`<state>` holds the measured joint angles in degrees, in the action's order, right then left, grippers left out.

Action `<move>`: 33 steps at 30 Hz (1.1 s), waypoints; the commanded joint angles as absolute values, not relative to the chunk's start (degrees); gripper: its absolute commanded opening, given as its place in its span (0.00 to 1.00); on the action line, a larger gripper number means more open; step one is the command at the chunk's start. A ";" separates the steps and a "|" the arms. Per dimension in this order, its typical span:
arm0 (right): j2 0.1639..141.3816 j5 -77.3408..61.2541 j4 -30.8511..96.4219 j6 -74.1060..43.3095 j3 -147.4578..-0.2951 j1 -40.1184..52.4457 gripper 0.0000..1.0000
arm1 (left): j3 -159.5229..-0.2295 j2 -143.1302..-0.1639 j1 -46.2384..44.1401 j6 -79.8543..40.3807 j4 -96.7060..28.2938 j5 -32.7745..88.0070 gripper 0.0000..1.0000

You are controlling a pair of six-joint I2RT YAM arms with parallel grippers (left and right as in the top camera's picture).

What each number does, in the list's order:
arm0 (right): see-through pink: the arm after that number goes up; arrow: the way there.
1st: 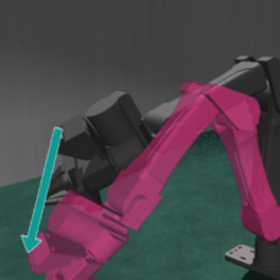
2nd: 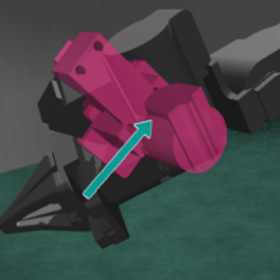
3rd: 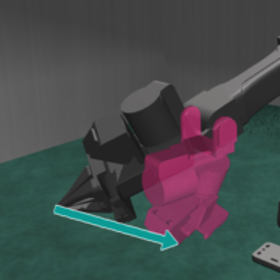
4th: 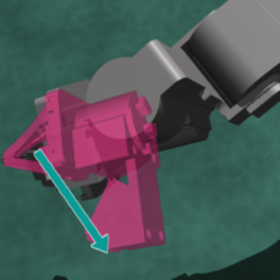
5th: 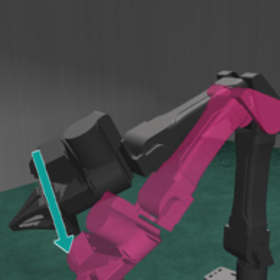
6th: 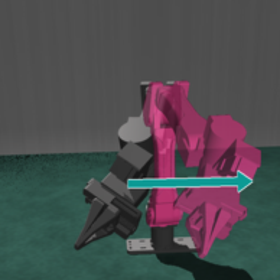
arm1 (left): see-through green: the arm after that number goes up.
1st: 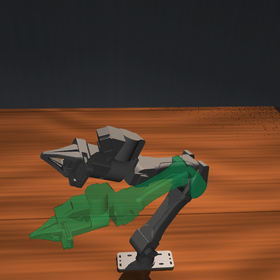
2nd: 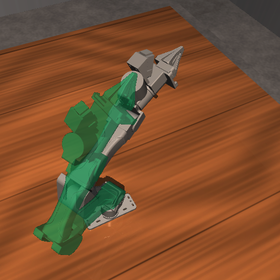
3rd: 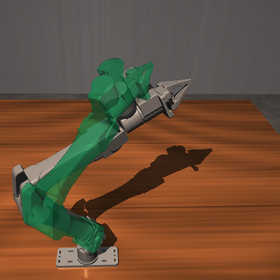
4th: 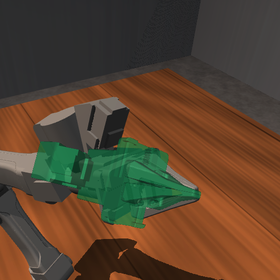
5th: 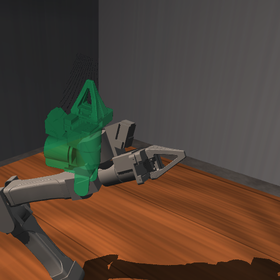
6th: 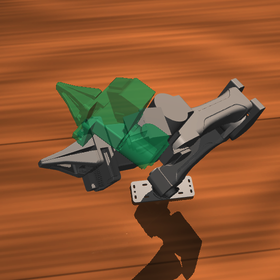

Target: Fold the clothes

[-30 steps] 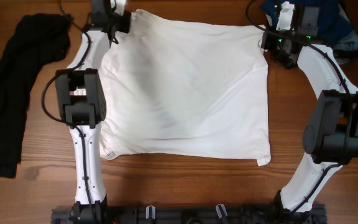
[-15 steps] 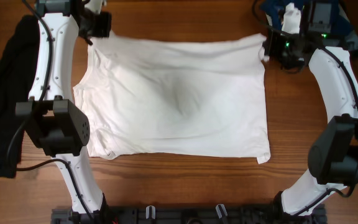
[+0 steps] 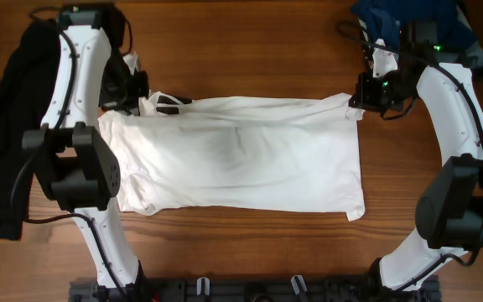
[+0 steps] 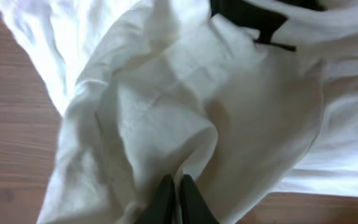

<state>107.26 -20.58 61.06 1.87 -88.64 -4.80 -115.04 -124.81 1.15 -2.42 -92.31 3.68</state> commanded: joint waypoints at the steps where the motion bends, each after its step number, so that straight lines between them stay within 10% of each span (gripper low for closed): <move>1: 106.94 -20.97 61.78 3.73 -88.49 -4.71 0.04 | -105.51 -123.44 1.58 -4.80 -87.50 2.83 0.04; 4: 106.94 -20.40 63.57 3.68 -88.49 -4.71 0.18 | -99.09 -123.44 1.58 -4.84 -83.00 2.85 0.15; 6: 106.94 -20.25 64.82 3.66 -88.49 -4.71 0.40 | -98.30 -123.46 1.58 -4.80 -82.46 2.31 1.00; 15: 106.94 -20.60 63.42 7.70 -88.49 -4.27 0.45 | -98.32 -120.84 2.68 -6.61 -73.93 2.92 1.00; 20: 106.98 -20.62 60.18 8.86 -88.49 -3.05 0.45 | -98.30 -120.11 -2.55 18.39 -66.48 8.95 0.96; 28: 107.04 -19.97 59.18 9.02 -88.49 -3.05 0.45 | -98.28 -122.61 -3.03 2.63 -64.07 4.47 0.69; 33: 107.04 -19.97 58.54 8.99 -88.49 -3.05 0.45 | -91.70 -122.65 -5.26 -16.34 -59.59 5.28 0.32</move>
<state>107.26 -19.90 58.87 7.84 -88.64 -3.14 -96.53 -121.56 -3.25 -4.14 -61.23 5.69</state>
